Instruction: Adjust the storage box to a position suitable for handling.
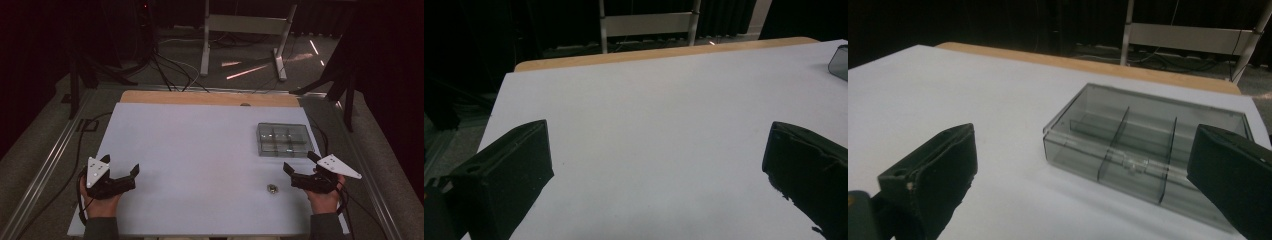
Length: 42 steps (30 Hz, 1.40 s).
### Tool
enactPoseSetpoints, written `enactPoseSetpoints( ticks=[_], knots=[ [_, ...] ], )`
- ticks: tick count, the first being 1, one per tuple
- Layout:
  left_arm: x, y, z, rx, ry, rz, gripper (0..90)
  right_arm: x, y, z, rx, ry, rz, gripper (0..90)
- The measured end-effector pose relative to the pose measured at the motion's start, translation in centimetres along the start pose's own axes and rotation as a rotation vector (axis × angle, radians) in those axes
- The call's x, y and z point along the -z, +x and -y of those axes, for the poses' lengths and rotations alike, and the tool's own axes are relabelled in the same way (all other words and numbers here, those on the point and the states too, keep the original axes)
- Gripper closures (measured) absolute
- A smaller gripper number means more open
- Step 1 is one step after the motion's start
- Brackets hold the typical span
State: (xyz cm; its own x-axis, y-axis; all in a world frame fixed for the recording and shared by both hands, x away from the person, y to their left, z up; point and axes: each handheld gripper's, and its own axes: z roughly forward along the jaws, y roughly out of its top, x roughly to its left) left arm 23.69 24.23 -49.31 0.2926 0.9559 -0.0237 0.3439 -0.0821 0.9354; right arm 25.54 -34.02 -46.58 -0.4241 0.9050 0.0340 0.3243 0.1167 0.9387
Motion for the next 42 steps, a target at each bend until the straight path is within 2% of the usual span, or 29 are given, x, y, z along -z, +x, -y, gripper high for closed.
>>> enactPoseSetpoints(
  ticks=[10,19,29,37,40,42],
  knots=[
    [-0.2,-0.2,0.1,0.001,0.005,-0.004,0.4,-0.7,-0.8,-2.9,0.015,0.002,0.025,0.0],
    [-0.3,-0.3,0.3,-0.002,0.013,-0.005,0.4,-2.0,-1.8,-4.4,0.002,0.01,0.042,0.0],
    [-0.4,-0.3,0.4,-0.003,0.018,-0.003,0.4,-3.7,-3.1,-5.9,0.036,0.024,0.065,0.0],
    [-0.6,-0.5,0.4,-0.008,0.023,0.004,0.4,-5.0,-4.8,-6.2,0.01,0.034,0.084,0.4],
    [-0.7,-0.5,0.4,-0.008,0.025,0.003,0.5,-6.1,-6.1,-6.2,-0.007,0.057,0.103,9.0],
    [-0.7,-0.5,0.4,-0.004,0.025,0.004,0.4,-6.6,-6.6,-6.1,-0.006,0.08,0.129,18.6]
  ],
)
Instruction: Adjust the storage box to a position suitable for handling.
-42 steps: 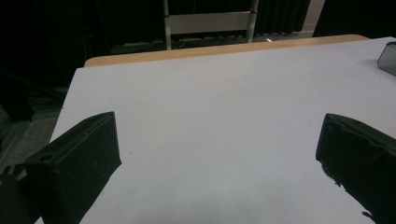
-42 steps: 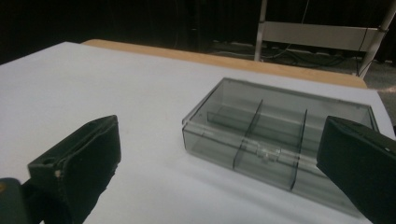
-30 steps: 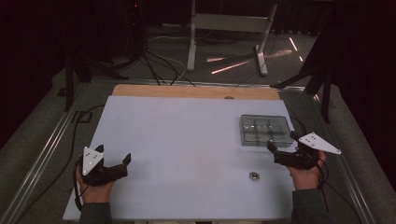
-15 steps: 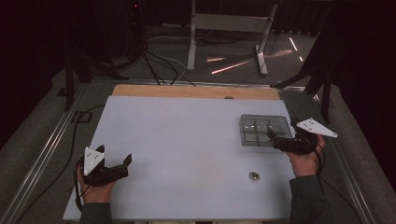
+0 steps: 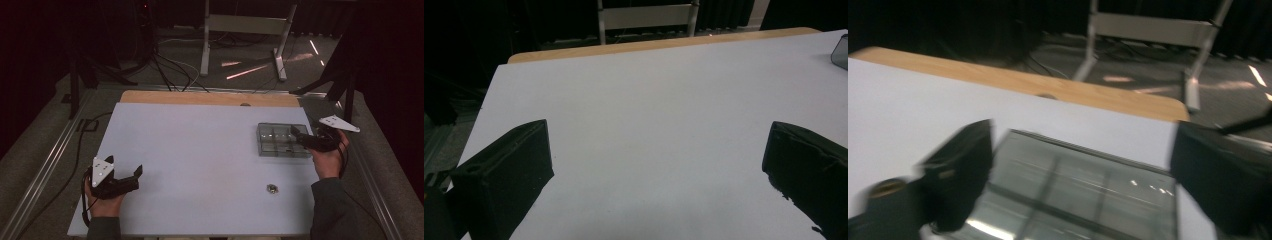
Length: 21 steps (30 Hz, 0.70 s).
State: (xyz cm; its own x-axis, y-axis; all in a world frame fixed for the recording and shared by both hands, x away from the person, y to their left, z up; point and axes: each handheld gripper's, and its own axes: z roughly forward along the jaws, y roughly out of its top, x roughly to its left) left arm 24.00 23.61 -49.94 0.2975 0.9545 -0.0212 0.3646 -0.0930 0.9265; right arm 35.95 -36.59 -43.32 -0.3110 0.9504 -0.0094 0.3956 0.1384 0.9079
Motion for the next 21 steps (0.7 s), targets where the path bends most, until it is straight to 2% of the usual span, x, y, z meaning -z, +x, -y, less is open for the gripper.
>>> enactPoseSetpoints(
  ticks=[3,6,8,10,18,21],
  knots=[
    [-0.1,0.0,0.0,0.002,0.001,0.001,0.5,-1.0,-1.0,-0.1,-0.003,0.058,0.049,39.4],
    [-0.1,0.0,0.1,0.002,0.004,0.002,0.4,-1.7,-2.0,0.1,0.01,0.1,0.067,69.6],
    [-0.1,0.0,0.1,0.002,0.007,0.002,0.5,-2.2,-3.0,0.4,-0.006,0.126,0.077,85.6],
    [-0.2,0.0,0.1,0.004,0.008,0.003,0.5,-2.6,-3.8,0.7,-0.029,0.149,0.094,89.7],
    [-0.2,0.1,0.2,0.009,0.009,0.003,0.5,-4.4,-6.9,3.1,-0.186,0.234,0.146,90.0],
    [-0.2,0.1,0.2,0.007,0.011,0.003,0.5,-4.7,-7.3,3.6,-0.206,0.256,0.155,90.0]
  ],
)
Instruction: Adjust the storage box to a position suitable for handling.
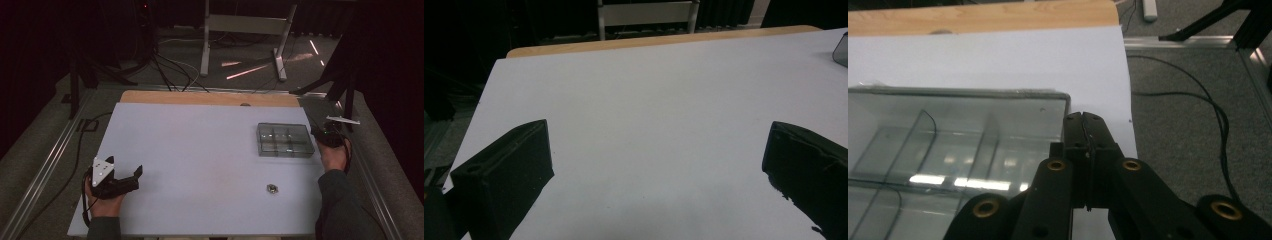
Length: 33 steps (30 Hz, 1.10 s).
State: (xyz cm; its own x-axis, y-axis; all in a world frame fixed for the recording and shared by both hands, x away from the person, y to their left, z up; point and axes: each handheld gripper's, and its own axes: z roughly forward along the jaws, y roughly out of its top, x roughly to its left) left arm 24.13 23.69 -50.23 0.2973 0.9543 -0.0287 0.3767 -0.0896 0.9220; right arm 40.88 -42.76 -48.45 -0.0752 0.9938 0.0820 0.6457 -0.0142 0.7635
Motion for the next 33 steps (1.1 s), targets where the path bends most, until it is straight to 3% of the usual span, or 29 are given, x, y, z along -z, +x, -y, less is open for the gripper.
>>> enactPoseSetpoints(
  ticks=[8,22,33],
  knots=[
    [-0.1,-0.1,0.0,-0.002,0.004,0.0,0.5,-0.9,-0.3,0.3,-0.017,0.04,-0.019,90.0],
    [-0.1,0.0,0.1,0.001,0.009,-0.003,0.5,-1.6,-0.9,0.4,-0.086,0.062,-0.074,90.0],
    [-0.3,-0.1,0.1,-0.002,0.011,-0.002,0.5,-2.6,2.0,0.1,-0.029,0.077,-0.161,90.0]
  ],
)
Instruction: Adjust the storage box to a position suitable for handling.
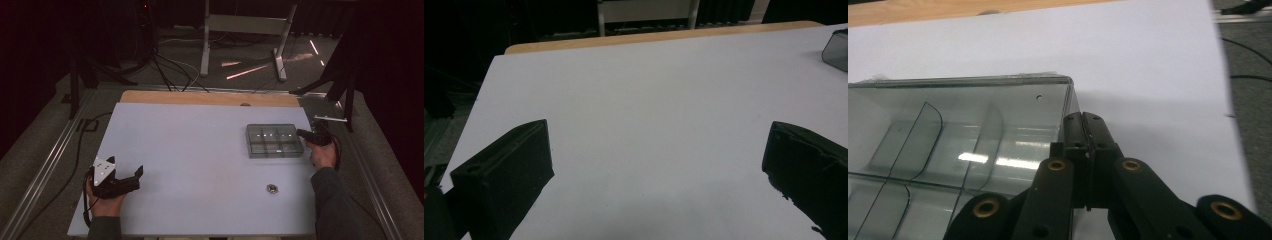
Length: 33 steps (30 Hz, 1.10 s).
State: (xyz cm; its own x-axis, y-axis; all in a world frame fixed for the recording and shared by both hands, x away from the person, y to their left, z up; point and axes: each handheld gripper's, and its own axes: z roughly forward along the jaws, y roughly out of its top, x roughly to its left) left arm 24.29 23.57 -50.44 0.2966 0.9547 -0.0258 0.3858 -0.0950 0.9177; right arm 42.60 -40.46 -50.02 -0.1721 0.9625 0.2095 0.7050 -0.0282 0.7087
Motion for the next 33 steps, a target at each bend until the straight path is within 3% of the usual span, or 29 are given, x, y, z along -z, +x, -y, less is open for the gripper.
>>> enactPoseSetpoints(
  ticks=[11,19,25,33],
  knots=[
    [-0.1,-0.2,0.0,-0.008,0.006,0.003,0.5,-0.9,3.3,0.1,0.08,0.021,-0.064,90.0],
    [-0.2,-0.3,0.1,-0.011,0.009,0.0,0.5,-1.5,5.5,0.5,0.096,0.034,-0.126,90.0],
    [-0.2,-0.3,0.1,-0.012,0.01,0.002,0.5,-1.9,8.0,0.7,0.146,0.059,-0.164,90.0],
    [-0.2,-0.3,0.1,-0.016,0.013,0.003,0.5,-1.8,10.5,1.6,0.172,0.099,-0.228,90.0]
  ],
)
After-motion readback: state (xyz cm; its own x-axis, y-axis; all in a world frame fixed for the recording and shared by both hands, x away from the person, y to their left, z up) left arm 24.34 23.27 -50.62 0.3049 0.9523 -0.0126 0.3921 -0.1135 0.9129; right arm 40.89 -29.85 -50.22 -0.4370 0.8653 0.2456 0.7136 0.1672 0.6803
